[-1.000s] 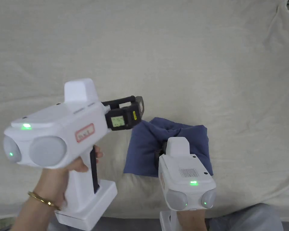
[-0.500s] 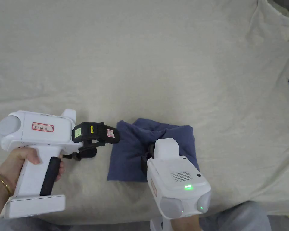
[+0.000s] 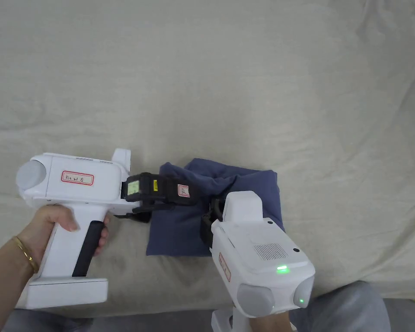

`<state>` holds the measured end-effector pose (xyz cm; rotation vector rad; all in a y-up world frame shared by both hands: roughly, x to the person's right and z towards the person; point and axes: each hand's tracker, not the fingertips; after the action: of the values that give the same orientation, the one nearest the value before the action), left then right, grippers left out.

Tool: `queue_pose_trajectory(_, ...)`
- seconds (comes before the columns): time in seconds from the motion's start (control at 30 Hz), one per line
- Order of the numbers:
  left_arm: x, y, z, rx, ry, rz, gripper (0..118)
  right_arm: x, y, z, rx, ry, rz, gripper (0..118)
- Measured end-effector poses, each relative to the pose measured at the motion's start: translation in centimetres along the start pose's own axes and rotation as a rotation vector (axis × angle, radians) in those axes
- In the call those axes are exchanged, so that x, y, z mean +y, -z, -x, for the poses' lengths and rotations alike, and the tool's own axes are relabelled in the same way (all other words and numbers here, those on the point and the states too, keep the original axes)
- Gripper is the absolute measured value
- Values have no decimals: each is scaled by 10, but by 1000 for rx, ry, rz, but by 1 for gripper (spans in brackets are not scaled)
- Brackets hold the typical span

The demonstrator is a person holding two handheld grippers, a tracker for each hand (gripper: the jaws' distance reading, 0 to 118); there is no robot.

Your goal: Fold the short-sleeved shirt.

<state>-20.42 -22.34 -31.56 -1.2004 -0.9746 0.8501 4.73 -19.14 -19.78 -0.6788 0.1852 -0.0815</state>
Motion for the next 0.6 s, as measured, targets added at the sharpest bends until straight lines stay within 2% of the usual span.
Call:
queue_pose_trajectory(0.07, -2, 5, 7, 115, -11, 3, 42, -2, 2, -5, 4, 12, 1, 0)
queue_pose_trajectory(0.1, -4, 5, 10, 150, -13, -6, 30, -2, 2, -5, 5, 15, 1, 0)
queue_pose_trajectory(0.13, -6, 2, 15, 155, -24, -15, 28, -2, 3, -6, 6, 17, 1, 0)
queue_pose_trajectory(0.17, -6, -1, 15, 75, -54, -29, 27, -3, 4, -7, 9, 19, 1, 0)
queue_pose_trajectory(0.3, -9, 5, -2, 192, -37, -46, 23, -1, 5, -13, 22, 1, 7, 0)
queue_pose_trajectory(0.4, -11, 11, -27, 320, -46, -49, 20, 10, -5, -20, 39, 25, 27, 0)
queue_pose_trajectory(0.47, -10, 16, -42, 402, -83, -57, 19, 18, -26, -28, 41, 55, -38, 0)
queue_pose_trajectory(0.6, -11, 24, -82, 530, -92, -68, 18, 44, -77, -44, -25, -6, -165, 0)
